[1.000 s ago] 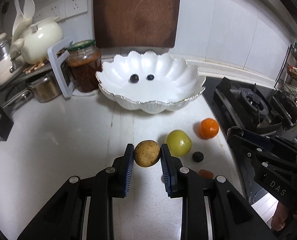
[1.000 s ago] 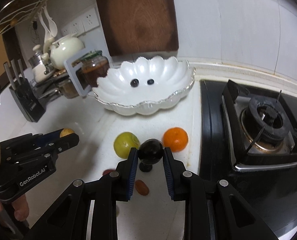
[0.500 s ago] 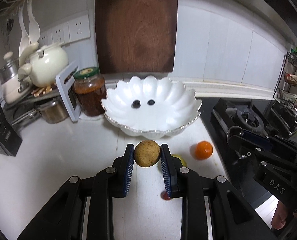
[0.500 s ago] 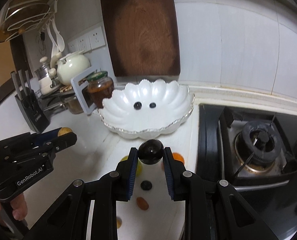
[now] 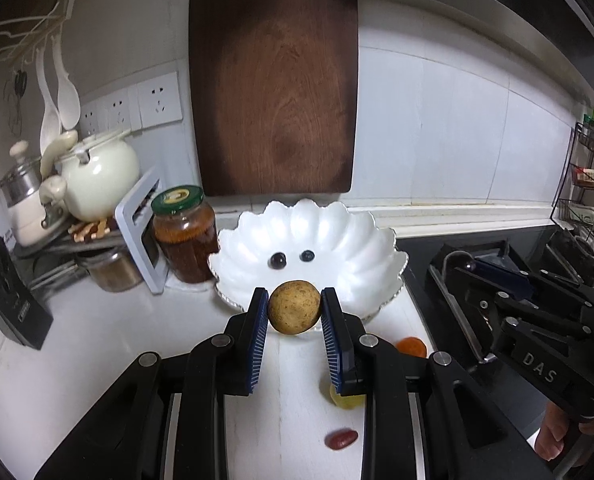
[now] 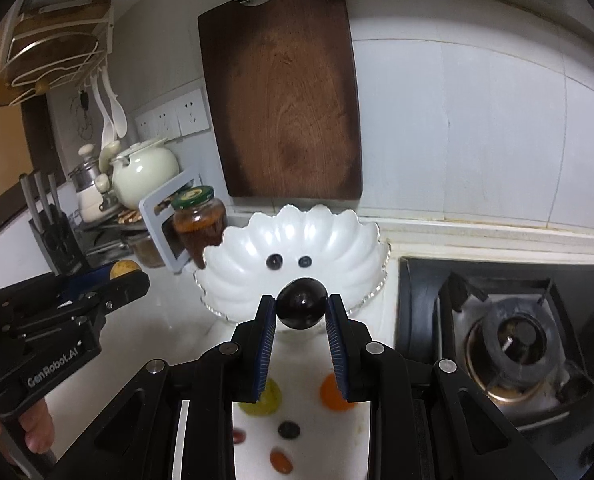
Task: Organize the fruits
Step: 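Lift both held fruits and carry them over the white bowl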
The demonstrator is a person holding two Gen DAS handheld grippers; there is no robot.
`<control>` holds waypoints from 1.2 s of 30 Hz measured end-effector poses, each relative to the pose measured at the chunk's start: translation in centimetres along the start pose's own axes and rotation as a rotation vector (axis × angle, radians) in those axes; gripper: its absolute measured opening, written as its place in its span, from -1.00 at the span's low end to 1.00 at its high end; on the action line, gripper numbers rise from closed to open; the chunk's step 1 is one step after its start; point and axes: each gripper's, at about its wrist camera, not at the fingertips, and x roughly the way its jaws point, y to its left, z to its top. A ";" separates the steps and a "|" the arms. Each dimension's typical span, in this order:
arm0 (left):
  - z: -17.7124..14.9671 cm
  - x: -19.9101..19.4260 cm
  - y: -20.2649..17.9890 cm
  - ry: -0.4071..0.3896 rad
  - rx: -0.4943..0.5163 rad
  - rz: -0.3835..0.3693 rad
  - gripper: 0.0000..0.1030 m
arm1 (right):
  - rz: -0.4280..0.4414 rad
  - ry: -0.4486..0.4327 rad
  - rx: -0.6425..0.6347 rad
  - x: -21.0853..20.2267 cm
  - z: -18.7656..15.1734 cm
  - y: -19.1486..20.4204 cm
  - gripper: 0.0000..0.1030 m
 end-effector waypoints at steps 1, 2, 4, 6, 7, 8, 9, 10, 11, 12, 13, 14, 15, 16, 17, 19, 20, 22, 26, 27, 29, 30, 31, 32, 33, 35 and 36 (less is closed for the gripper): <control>0.1 0.1 0.0 -0.002 0.005 0.005 -0.47 | 0.002 0.001 0.004 0.2 0.2 -0.1 -0.47; 0.3 0.3 -0.1 -0.005 0.011 0.013 -0.47 | 0.004 0.000 0.005 0.5 0.5 -0.1 -0.47; 0.8 0.8 0.0 -0.007 0.015 0.019 -0.47 | -0.001 -0.004 0.004 1.0 1.0 -0.1 -0.47; 1.3 1.2 0.0 -0.008 0.015 0.025 -0.47 | -0.011 -0.009 0.004 1.4 1.5 -0.2 -0.47; 1.5 1.5 0.1 -0.009 0.017 0.028 -0.47 | -0.015 -0.009 0.006 1.5 1.7 -0.3 -0.47; 1.9 1.8 0.1 -0.008 0.020 0.035 -0.47 | -0.015 -0.011 0.007 1.7 2.0 -0.3 -0.47; 2.1 2.1 0.2 -0.008 0.022 0.037 -0.47 | -0.021 -0.014 0.007 1.9 2.3 -0.3 -0.47; 2.4 2.3 0.3 -0.007 0.021 0.037 -0.47 | -0.028 -0.017 0.002 2.1 2.6 -0.3 -0.47; 2.7 2.6 0.4 -0.005 0.020 0.037 -0.47 | -0.034 -0.018 -0.001 2.2 2.9 -0.3 -0.47; 3.0 2.8 0.4 -0.006 0.021 0.039 -0.47 | -0.039 -0.018 -0.003 2.4 3.2 -0.3 -0.47; 3.3 3.0 0.5 -0.007 0.022 0.041 -0.47 | -0.041 -0.016 -0.004 2.6 3.5 -0.3 -0.47; 3.7 3.4 0.7 -0.004 0.022 0.048 -0.47 | -0.042 -0.014 -0.004 2.8 3.8 -0.3 -0.47; 3.9 3.6 0.8 -0.003 0.021 0.048 -0.47 | -0.044 -0.012 -0.003 3.1 4.2 -0.4 -0.47; 4.2 3.8 0.9 -0.002 0.021 0.046 -0.47 | -0.043 -0.007 -0.004 3.5 4.4 -0.4 -0.47; 4.6 4.2 1.0 0.004 0.020 0.050 -0.47 | -0.041 -0.001 -0.006 3.9 4.7 -0.5 -0.47; 5.0 4.8 1.3 0.010 0.018 0.050 -0.47 | -0.027 0.013 -0.003 4.8 5.3 -0.6 -0.47; 5.3 5.4 1.4 0.025 0.019 0.050 -0.47 | -0.022 0.020 -0.004 5.3 5.5 -0.7 -0.47; 5.5 6.3 1.7 0.042 0.015 0.047 -0.47 | -0.023 0.043 -0.003 6.4 5.9 -0.9 -0.47; 5.8 8.5 2.3 0.093 -0.008 0.047 -0.47 | -0.025 0.106 0.009 8.9 6.5 -1.5 -0.47; 5.9 9.0 2.4 0.106 -0.013 0.045 -0.47 | -0.031 0.129 0.013 9.7 6.6 -1.7 -0.47; 6.0 10.3 2.7 0.138 -0.020 0.042 -0.47 | -0.037 0.157 0.012 10.8 6.7 -1.9 -0.47; 6.0 10.9 2.7 0.150 -0.021 0.039 -0.47 | -0.038 0.173 0.009 11.4 6.8 -1.9 -0.47; 6.0 11.3 2.8 0.161 -0.023 0.039 -0.47 | -0.041 0.189 0.007 12.0 6.8 -2.0 -0.47; 5.9 12.1 2.9 0.182 -0.030 0.033 -0.48 | -0.041 0.198 0.008 12.4 6.8 -2.0 -0.47; 5.9 12.5 3.0 0.193 -0.032 0.028 -0.48 | -0.038 0.215 0.011 13.0 6.8 -2.1 -0.47; 5.8 13.8 3.1 0.226 -0.038 0.030 -0.48 | -0.036 0.242 0.014 13.9 6.8 -2.2 -0.47; 5.7 14.3 3.1 0.235 -0.038 0.032 -0.47 | -0.036 0.259 0.017 14.5 6.7 -2.2 -0.47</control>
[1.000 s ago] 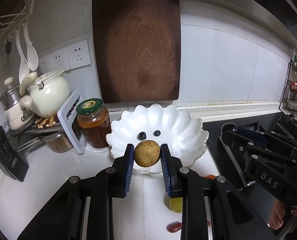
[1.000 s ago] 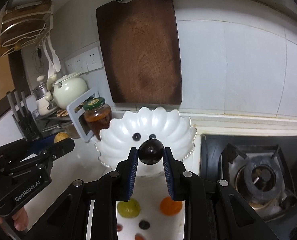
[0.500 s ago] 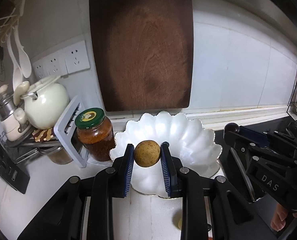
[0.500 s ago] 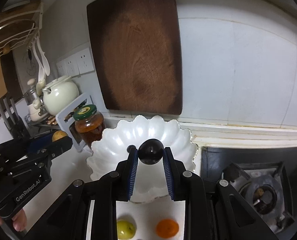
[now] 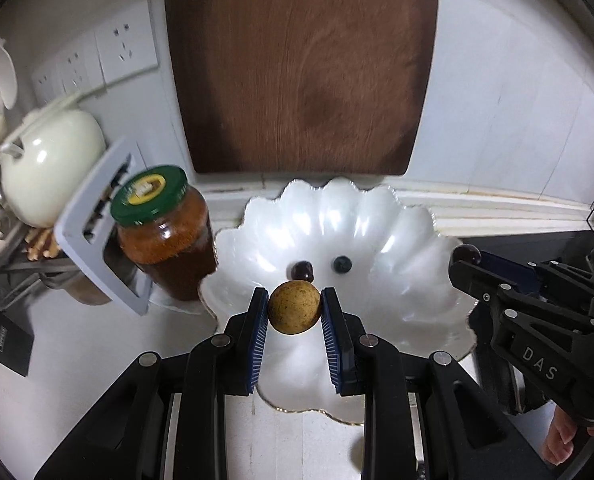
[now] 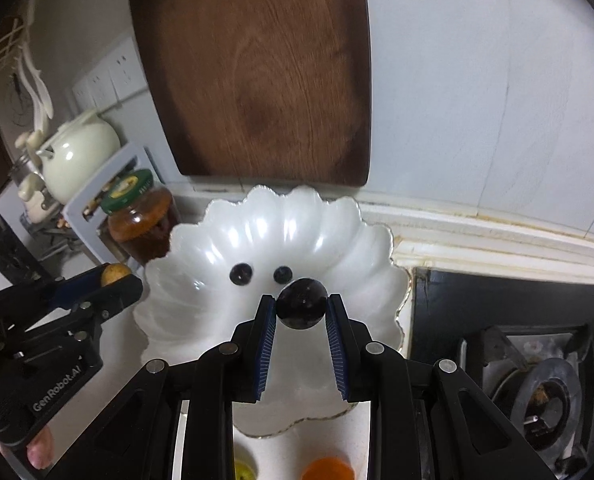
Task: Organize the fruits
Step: 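Lift both held fruits and carry them over the white bowl, then open the right tool to drop the plum while the left tool releases the tan fruit into the bowl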
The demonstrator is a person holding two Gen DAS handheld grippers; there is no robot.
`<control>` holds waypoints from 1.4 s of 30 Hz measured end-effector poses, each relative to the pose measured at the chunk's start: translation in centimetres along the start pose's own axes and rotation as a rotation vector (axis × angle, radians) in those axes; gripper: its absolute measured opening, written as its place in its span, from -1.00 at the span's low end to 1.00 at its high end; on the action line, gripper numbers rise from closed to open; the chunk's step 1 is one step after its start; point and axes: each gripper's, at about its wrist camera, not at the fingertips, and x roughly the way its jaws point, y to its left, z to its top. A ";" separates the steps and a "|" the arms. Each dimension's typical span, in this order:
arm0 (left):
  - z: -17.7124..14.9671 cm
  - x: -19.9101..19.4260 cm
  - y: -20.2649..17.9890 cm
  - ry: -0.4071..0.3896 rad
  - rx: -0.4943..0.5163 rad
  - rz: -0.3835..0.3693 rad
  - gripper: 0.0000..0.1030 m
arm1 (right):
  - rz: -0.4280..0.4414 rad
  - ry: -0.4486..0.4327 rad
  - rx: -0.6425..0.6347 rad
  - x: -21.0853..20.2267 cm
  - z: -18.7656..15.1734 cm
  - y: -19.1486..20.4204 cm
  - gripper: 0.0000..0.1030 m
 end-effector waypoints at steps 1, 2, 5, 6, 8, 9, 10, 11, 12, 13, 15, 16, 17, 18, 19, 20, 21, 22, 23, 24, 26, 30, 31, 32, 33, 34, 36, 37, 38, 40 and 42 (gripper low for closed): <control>0.0 0.4 0.0 0.010 0.001 0.004 -0.47 | 0.000 0.011 0.000 0.4 0.1 0.0 -0.47; 0.0 1.1 0.0 0.024 0.004 0.009 -0.48 | -0.002 0.022 0.000 0.8 0.1 -0.1 -0.47; 0.2 2.6 0.2 0.056 0.008 0.014 -0.47 | -0.008 0.057 0.001 2.1 0.1 -0.3 -0.47; 0.2 3.0 0.2 0.063 0.010 0.017 -0.48 | -0.008 0.073 0.003 2.7 0.1 -0.4 -0.47; 0.3 3.9 0.3 0.081 0.016 0.027 -0.47 | -0.009 0.096 0.007 3.5 0.1 -0.5 -0.47; 0.3 4.2 0.3 0.088 0.017 0.027 -0.47 | -0.007 0.108 0.010 3.9 0.0 -0.6 -0.47; 0.3 4.7 0.3 0.099 0.017 0.030 -0.47 | -0.009 0.120 0.013 4.3 0.0 -0.7 -0.47; 0.4 4.9 0.3 0.105 0.017 0.032 -0.47 | -0.012 0.129 0.016 4.7 0.0 -0.7 -0.47; 0.4 5.3 0.3 0.113 0.018 0.033 -0.47 | -0.013 0.141 0.018 5.2 0.0 -0.8 -0.47; 0.4 5.6 0.4 0.121 0.019 0.033 -0.47 | -0.012 0.149 0.019 5.5 0.0 -0.8 -0.47; 0.5 6.3 0.2 0.144 0.017 0.027 -0.47 | -0.006 0.171 0.020 6.3 0.0 -0.8 -0.47; 0.5 6.6 0.2 0.154 0.017 0.022 -0.47 | -0.004 0.179 0.021 6.6 0.0 -0.9 -0.47; 0.6 7.1 0.1 0.170 0.016 0.017 -0.47 | -0.003 0.189 0.022 6.9 0.0 -1.0 -0.47; 0.6 7.3 0.1 0.180 0.016 0.012 -0.47 | 0.000 0.195 0.022 7.2 0.0 -1.0 -0.47; 0.6 7.6 0.1 0.189 0.014 0.010 -0.47 | 0.003 0.202 0.022 7.5 0.0 -1.1 -0.47; 0.6 7.9 0.0 0.194 0.013 0.009 -0.47 | 0.004 0.207 0.025 7.7 0.0 -1.1 -0.47; 0.6 8.0 0.1 0.201 0.014 0.004 -0.47 | 0.011 0.214 0.029 7.9 0.0 -1.2 -0.47; 0.6 8.2 0.0 0.207 0.013 0.002 -0.47 | 0.014 0.219 0.031 8.1 -0.1 -1.3 -0.47; 0.6 8.4 0.0 0.214 0.013 0.006 -0.47 | 0.014 0.223 0.033 8.2 -0.1 -1.3 -0.47; 0.6 8.5 -0.1 0.216 0.013 0.006 -0.47 | 0.014 0.227 0.032 8.4 -0.1 -1.3 -0.47; 0.6 8.6 -0.1 0.223 0.006 0.003 -0.45 | 0.014 0.236 0.029 8.6 -0.2 -1.4 -0.46; 0.6 8.2 -0.1 0.213 0.004 0.005 -0.14 | 0.005 0.247 0.026 8.9 -0.1 -1.3 -0.44; 0.7 8.0 -0.2 0.206 0.007 0.007 -0.09 | 0.001 0.247 0.027 8.8 -0.2 -1.3 -0.42; 0.7 7.6 -0.2 0.197 0.009 0.006 -0.05 | -0.001 0.245 0.027 8.7 -0.2 -1.3 -0.31; 0.7 7.3 -0.2 0.192 0.009 0.006 0.02 | -0.002 0.237 0.028 8.4 -0.2 -1.4 -0.23; 0.7 7.0 -0.2 0.187 0.009 0.008 0.05 | -0.006 0.231 0.031 8.2 -0.2 -1.5 -0.21; 0.8 6.0 -0.2 0.170 0.009 0.018 0.08 | -0.012 0.213 0.033 7.3 -0.2 -1.6 -0.21; 0.8 5.6 -0.2 0.164 0.009 0.023 0.12 | -0.016 0.206 0.035 7.0 -0.2 -1.6 -0.21; 0.8 4.9 -0.2 0.153 0.010 0.033 0.14 | -0.021 0.197 0.035 6.5 -0.2 -1.7 -0.21; 0.7 3.9 -0.1 0.130 0.017 0.042 0.17 | -0.034 0.171 0.025 5.4 -0.3 -1.7 -0.21; 0.5 2.6 -0.1 0.100 0.032 0.060 0.22 | -0.049 0.138 0.014 4.0 -0.4 -1.6 -0.21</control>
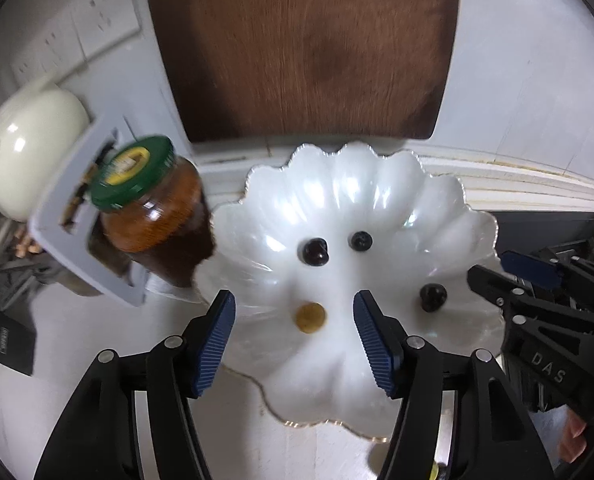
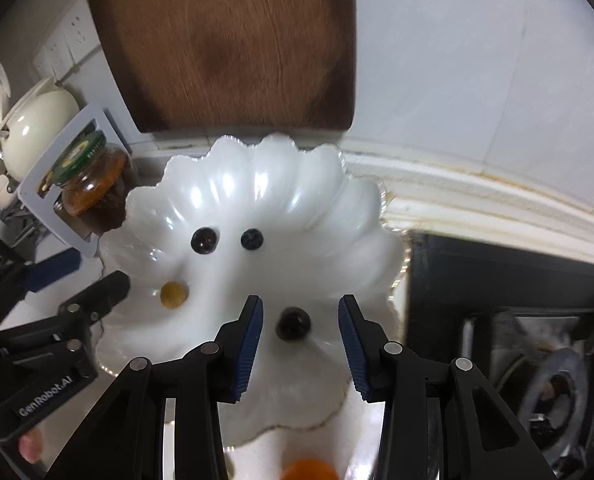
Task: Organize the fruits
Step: 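Open the right tool to drop the plum while the left tool releases the tan fruit into the bowl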
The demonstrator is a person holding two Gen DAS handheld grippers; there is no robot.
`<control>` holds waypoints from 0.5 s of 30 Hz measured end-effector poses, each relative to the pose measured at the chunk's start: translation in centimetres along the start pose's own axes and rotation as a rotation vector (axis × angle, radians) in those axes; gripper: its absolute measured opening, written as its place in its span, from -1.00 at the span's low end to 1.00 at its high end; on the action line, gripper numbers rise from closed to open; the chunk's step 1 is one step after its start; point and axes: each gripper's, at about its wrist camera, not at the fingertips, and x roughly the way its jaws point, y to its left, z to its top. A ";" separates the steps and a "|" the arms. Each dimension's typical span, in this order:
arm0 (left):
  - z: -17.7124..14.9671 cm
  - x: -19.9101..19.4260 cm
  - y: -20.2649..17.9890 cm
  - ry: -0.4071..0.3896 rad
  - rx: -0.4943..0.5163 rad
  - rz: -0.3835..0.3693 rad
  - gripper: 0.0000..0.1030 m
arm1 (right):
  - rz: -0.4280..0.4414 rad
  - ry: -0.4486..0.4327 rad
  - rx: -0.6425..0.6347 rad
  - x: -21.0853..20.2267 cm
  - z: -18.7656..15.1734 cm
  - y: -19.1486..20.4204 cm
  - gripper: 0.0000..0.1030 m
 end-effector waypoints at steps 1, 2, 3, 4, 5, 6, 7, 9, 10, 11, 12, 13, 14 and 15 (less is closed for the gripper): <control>-0.1 -0.6 0.0 -0.013 0.005 0.005 0.22 | -0.002 -0.012 -0.005 -0.5 -0.1 0.0 -0.21; -0.3 -1.2 -0.1 -0.026 0.011 0.009 0.22 | -0.005 -0.025 -0.009 -1.1 -0.2 0.1 -0.21; -0.5 -2.0 -0.1 -0.040 0.016 0.014 0.22 | -0.006 -0.040 -0.010 -1.8 -0.4 0.1 -0.21; -0.6 -2.5 -0.2 -0.050 0.021 0.016 0.22 | -0.004 -0.054 -0.013 -2.5 -0.5 0.0 -0.21; -0.8 -3.0 -0.3 -0.061 0.028 0.018 0.22 | -0.002 -0.063 -0.016 -3.0 -0.7 0.1 -0.21; -1.1 -3.6 -0.5 -0.075 0.034 0.019 0.22 | 0.005 -0.074 -0.017 -3.7 -0.9 0.1 -0.21; -1.4 -4.4 -0.6 -0.090 0.046 0.020 0.22 | 0.012 -0.084 -0.015 -4.2 -1.1 0.2 -0.21; -2.0 -5.6 -0.7 -0.112 0.060 0.029 0.22 | 0.026 -0.107 -0.013 -5.4 -1.6 0.2 -0.21; -2.2 -6.1 -0.8 -0.123 0.066 0.032 0.22 | 0.030 -0.119 -0.013 -5.9 -1.8 0.2 -0.21; -2.6 -6.8 -0.9 -0.136 0.071 0.032 0.22 | 0.032 -0.129 -0.013 -6.3 -2.1 0.3 -0.21; -2.8 -7.4 -0.9 -0.147 0.074 0.032 0.22 | 0.034 -0.140 -0.018 -6.9 -2.4 0.3 -0.21; -3.1 -7.9 -0.9 -0.153 0.075 0.032 0.22 | 0.037 -0.148 -0.019 -7.2 -2.7 0.4 -0.21; -3.3 -8.5 -0.9 -0.164 0.073 0.026 0.22 | 0.039 -0.155 -0.016 -7.6 -2.9 0.4 -0.21; -3.6 -8.9 -0.8 -0.170 0.068 0.019 0.22 | 0.042 -0.164 -0.014 -8.3 -3.3 0.5 -0.21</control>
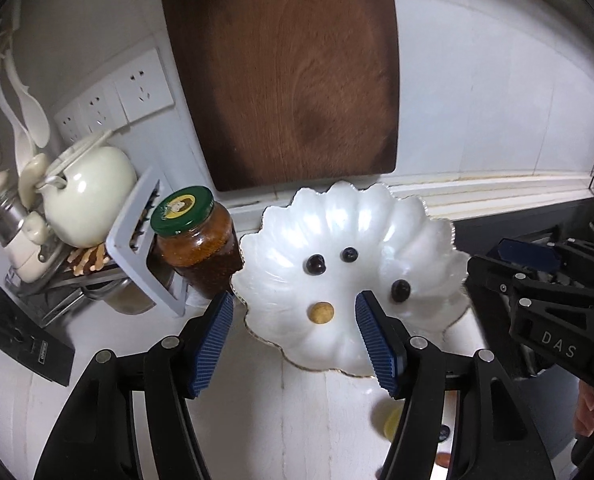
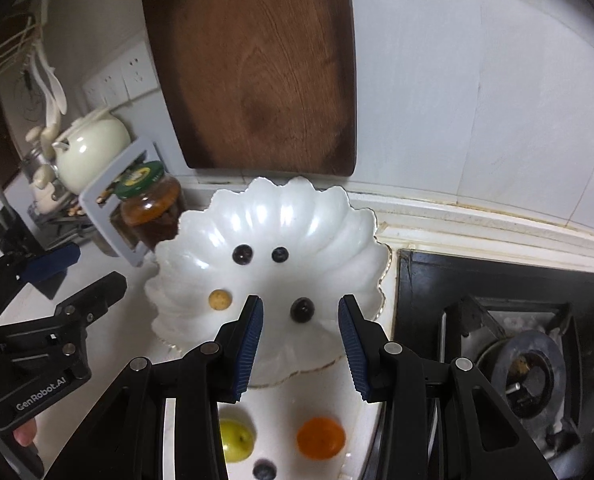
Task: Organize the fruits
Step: 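Withdraw both open tools from the bowl back toward the remaining fruits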
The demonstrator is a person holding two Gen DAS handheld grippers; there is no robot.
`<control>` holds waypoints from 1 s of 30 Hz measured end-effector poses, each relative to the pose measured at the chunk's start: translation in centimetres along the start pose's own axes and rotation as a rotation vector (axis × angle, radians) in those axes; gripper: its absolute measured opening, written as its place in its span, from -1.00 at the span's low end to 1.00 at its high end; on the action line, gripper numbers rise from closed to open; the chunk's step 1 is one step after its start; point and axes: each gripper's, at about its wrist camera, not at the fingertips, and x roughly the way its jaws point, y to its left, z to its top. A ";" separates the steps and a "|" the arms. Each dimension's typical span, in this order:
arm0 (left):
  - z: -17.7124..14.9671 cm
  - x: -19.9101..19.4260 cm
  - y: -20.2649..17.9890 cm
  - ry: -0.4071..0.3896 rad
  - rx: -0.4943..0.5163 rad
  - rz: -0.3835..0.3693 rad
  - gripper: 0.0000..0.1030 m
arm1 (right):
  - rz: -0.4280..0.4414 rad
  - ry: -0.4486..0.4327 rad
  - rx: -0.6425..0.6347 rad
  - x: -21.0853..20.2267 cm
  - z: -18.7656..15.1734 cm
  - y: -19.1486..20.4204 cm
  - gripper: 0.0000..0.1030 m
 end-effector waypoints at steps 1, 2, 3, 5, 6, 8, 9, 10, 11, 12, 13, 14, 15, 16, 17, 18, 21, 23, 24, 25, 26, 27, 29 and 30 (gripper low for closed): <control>-0.2 -0.6 0.1 -0.007 -0.005 -0.007 0.22 | 0.004 -0.008 -0.001 -0.5 -0.2 0.1 -0.21; -0.3 -1.0 0.1 -0.013 -0.008 -0.011 0.22 | 0.004 -0.017 -0.001 -1.0 -0.4 0.2 -0.21; -0.4 -1.5 0.1 -0.020 -0.011 -0.015 0.22 | 0.001 -0.029 -0.003 -1.6 -0.6 0.4 -0.21; -0.8 -2.4 0.0 -0.035 -0.010 -0.016 0.22 | -0.001 -0.047 -0.004 -2.5 -1.1 0.5 -0.21; -1.0 -2.9 0.0 -0.044 -0.008 -0.015 0.22 | 0.000 -0.055 -0.004 -3.0 -1.3 0.6 -0.21; -1.4 -3.6 -0.1 -0.057 -0.002 -0.015 0.22 | 0.005 -0.067 -0.004 -3.6 -1.8 0.8 -0.21; -1.6 -4.0 -0.1 -0.063 0.000 -0.016 0.22 | 0.006 -0.074 -0.006 -4.1 -2.0 0.9 -0.21; -1.7 -4.3 -0.1 -0.066 0.002 -0.017 0.22 | 0.006 -0.079 -0.008 -4.4 -2.1 1.0 -0.21; -2.0 -4.8 -0.1 -0.073 -0.001 -0.018 0.22 | 0.008 -0.083 -0.009 -4.7 -2.3 1.0 -0.21; -2.1 -5.0 -0.1 -0.076 -0.003 -0.019 0.22 | 0.011 -0.089 -0.010 -5.1 -2.5 1.1 -0.21; -2.3 -5.3 -0.1 -0.079 -0.004 -0.021 0.22 | 0.009 -0.092 -0.010 -5.4 -2.7 1.2 -0.21; -2.5 -5.7 -0.1 -0.083 -0.011 -0.022 0.22 | 0.010 -0.095 -0.012 -5.7 -2.9 1.2 -0.21; -2.7 -6.0 -0.1 -0.086 -0.019 -0.022 0.22 | 0.012 -0.102 -0.012 -6.0 -3.1 1.3 -0.21; -2.9 -6.2 -0.1 -0.088 -0.025 -0.024 0.22 | 0.012 -0.105 -0.012 -6.3 -3.3 1.3 -0.21; -3.1 -6.5 -0.1 -0.091 -0.028 -0.028 0.23 | 0.014 -0.107 -0.013 -6.5 -3.4 1.4 -0.21; -3.3 -6.7 0.0 -0.090 -0.029 -0.028 0.23 | 0.017 -0.111 -0.014 -6.8 -3.6 1.4 -0.21; -3.9 -7.5 -0.1 -0.091 -0.037 -0.029 0.23 | 0.017 -0.120 -0.018 -7.5 -4.3 1.6 -0.21; -4.4 -8.0 -0.2 -0.096 -0.040 -0.027 0.23 | 0.017 -0.127 -0.022 -7.9 -4.6 1.8 -0.21; -4.6 -8.2 -0.2 -0.100 -0.039 -0.024 0.23 | 0.018 -0.129 -0.028 -8.1 -4.8 1.9 -0.21; -4.8 -8.4 -0.2 -0.102 -0.038 -0.022 0.23 | 0.019 -0.131 -0.031 -8.3 -5.0 2.0 -0.21; -5.0 -8.6 -0.3 -0.106 -0.036 -0.015 0.23 | 0.022 -0.130 -0.032 -8.4 -5.2 2.0 -0.21; -5.2 -8.9 -0.3 -0.111 -0.034 -0.007 0.23 | 0.028 -0.129 -0.033 -8.6 -5.5 2.1 -0.21; -5.5 -9.2 -0.5 -0.117 -0.033 0.001 0.23 | 0.036 -0.127 -0.033 -8.8 -5.9 2.1 -0.21; -5.7 -9.4 -0.6 -0.118 -0.034 0.003 0.24 | 0.039 -0.126 -0.035 -8.8 -6.0 2.0 -0.21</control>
